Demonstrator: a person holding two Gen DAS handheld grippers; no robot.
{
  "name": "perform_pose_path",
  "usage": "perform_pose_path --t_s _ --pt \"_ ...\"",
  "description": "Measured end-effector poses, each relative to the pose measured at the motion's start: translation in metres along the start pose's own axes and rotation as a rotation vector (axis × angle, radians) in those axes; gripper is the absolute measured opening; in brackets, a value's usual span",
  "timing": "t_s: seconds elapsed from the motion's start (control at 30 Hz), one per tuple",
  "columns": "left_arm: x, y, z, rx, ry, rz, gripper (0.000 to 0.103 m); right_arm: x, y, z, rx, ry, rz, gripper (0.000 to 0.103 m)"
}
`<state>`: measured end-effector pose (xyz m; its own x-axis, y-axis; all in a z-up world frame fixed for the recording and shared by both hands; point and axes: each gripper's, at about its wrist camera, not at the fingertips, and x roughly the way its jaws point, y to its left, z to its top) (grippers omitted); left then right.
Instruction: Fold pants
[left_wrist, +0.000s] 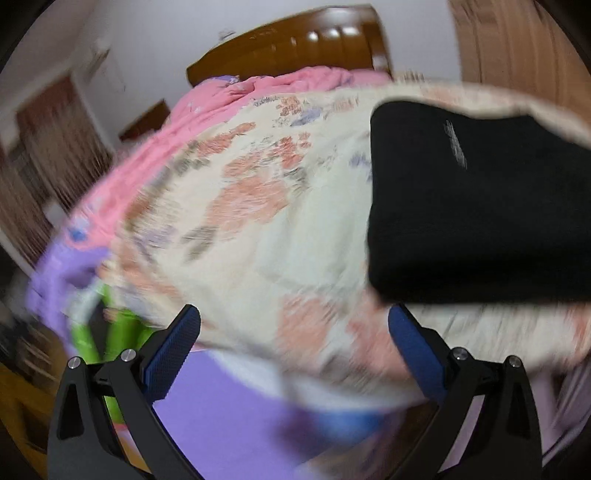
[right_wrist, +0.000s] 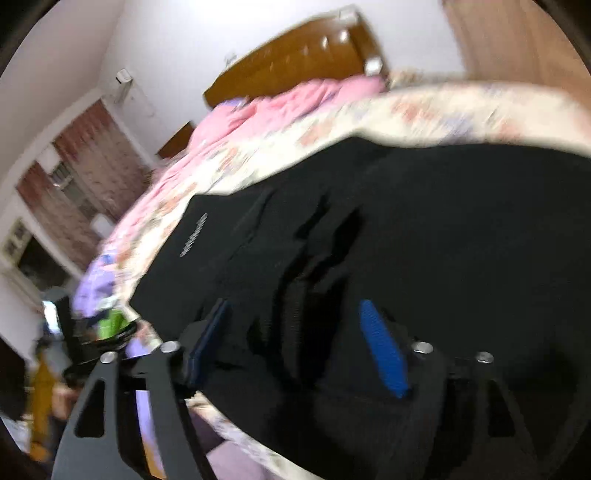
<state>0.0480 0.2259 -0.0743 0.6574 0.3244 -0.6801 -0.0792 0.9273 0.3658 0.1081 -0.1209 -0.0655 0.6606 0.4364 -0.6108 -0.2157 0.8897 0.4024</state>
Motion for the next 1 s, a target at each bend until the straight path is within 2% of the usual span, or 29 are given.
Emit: perform_pose_path --t_s 0.03,0.07,0.1,0.17,0.23,0.27,0.37,0.4,0.43,0.47,0.5,0.53,0.57,0.6,0.73,0.77,0.83,0.87,0.93,1.0 --pt "-0.014 0.003 -0.002 0.021 -0.031 0.019 0.102 -0.005 0.004 0.002 -0.024 -0.020 -0.008 0.073" --pt "-0.031 0.008 0.001 0.012 -0.068 0.000 0.102 -0.007 0.010 0.005 -0.051 -0.043 -0.012 0.073" --pt "-0.043 0.013 0.006 -0.008 -0.100 -0.041 0.102 -0.006 0.020 0.010 -0.090 -0.057 -0.008 0.073" --pt "-0.072 0.021 0.030 -0.081 -0.217 -0.132 0.102 0.004 0.044 0.020 -0.171 -0.069 -0.005 0.073" --pt "-0.081 0.015 0.056 -0.124 -0.303 -0.195 0.102 0.021 0.070 0.029 -0.249 -0.070 0.007 0.073" --pt "-0.078 0.008 0.067 -0.128 -0.310 -0.229 0.102 0.033 0.084 0.031 -0.291 -0.048 0.001 0.073" --pt "-0.035 -0.029 0.104 -0.115 -0.196 -0.380 0.102 0.061 0.103 0.020 -0.406 0.040 -0.069 0.073" --pt "-0.012 -0.047 0.109 -0.103 -0.138 -0.404 0.102 0.074 0.103 0.009 -0.455 0.098 -0.117 0.073" --pt "0.001 -0.057 0.108 -0.085 -0.100 -0.393 0.102 0.078 0.099 0.000 -0.489 0.113 -0.150 0.073" --pt "0.021 -0.072 0.102 -0.050 -0.037 -0.377 0.101 0.071 0.093 -0.010 -0.523 0.061 -0.145 0.073" --pt "0.034 -0.082 0.094 -0.023 -0.005 -0.372 0.101 0.067 0.084 -0.014 -0.510 0.048 -0.128 0.074" --pt "0.039 -0.086 0.086 -0.009 -0.013 -0.367 0.102 0.065 0.078 -0.015 -0.483 0.048 -0.097 0.074" --pt "0.037 -0.084 0.078 -0.020 -0.066 -0.374 0.102 0.063 0.072 -0.014 -0.460 0.055 -0.072 0.075" --pt "0.038 -0.082 0.076 -0.023 -0.064 -0.386 0.102 0.062 0.072 -0.014 -0.471 0.063 -0.072 0.075" --pt "0.033 -0.076 0.090 -0.023 0.023 -0.398 0.101 0.062 0.076 -0.014 -0.485 0.093 -0.100 0.082" --pt "0.025 -0.072 0.098 -0.038 0.015 -0.438 0.101 0.061 0.073 -0.014 -0.477 0.095 -0.093 0.084" --pt "0.008 -0.069 0.124 -0.055 -0.044 -0.564 0.101 0.062 0.067 -0.014 -0.442 0.094 -0.075 0.086" --pt "0.009 -0.071 0.136 -0.058 -0.049 -0.577 0.101 0.064 0.069 -0.013 -0.443 0.088 -0.080 0.086" --pt "0.024 -0.080 0.160 -0.055 -0.044 -0.554 0.101 0.066 0.070 -0.013 -0.449 0.081 -0.085 0.086" --pt "0.064 -0.089 0.177 -0.072 0.023 -0.528 0.101 0.064 0.069 -0.014 -0.446 0.085 -0.080 0.086"
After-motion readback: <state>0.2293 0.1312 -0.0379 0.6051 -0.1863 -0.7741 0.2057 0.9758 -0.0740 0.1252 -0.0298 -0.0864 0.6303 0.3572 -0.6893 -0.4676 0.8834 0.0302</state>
